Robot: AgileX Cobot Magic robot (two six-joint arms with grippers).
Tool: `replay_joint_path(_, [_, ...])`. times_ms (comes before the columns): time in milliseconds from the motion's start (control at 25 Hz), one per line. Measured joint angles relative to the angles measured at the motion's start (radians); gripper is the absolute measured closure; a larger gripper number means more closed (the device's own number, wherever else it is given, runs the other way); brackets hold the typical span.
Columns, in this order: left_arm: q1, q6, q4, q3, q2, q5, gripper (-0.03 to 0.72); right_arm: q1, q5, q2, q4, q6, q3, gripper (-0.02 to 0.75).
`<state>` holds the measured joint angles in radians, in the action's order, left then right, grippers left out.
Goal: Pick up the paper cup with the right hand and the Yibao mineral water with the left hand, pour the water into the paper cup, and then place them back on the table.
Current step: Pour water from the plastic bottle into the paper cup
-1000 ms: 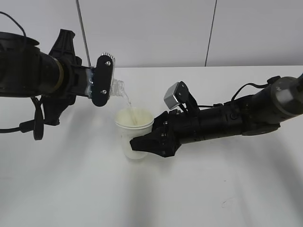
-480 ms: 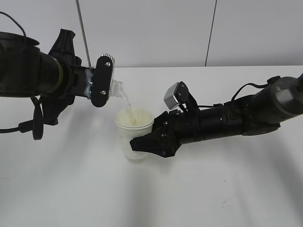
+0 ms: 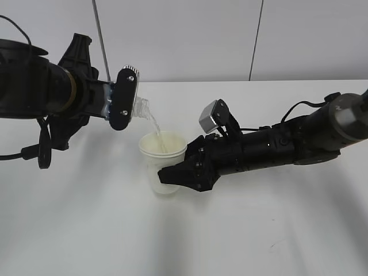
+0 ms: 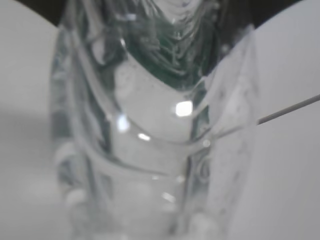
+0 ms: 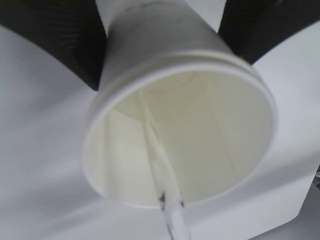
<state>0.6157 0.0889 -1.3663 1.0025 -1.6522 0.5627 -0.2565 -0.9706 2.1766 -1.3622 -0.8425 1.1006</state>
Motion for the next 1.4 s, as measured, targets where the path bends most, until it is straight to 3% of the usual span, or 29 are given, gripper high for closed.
replay_joint_path(1400, [0.0, 0.003, -0.004, 0.0, 0.0, 0.001, 0.383, 0.0, 0.002, 0.0, -0.002, 0.0, 0.0, 0.235])
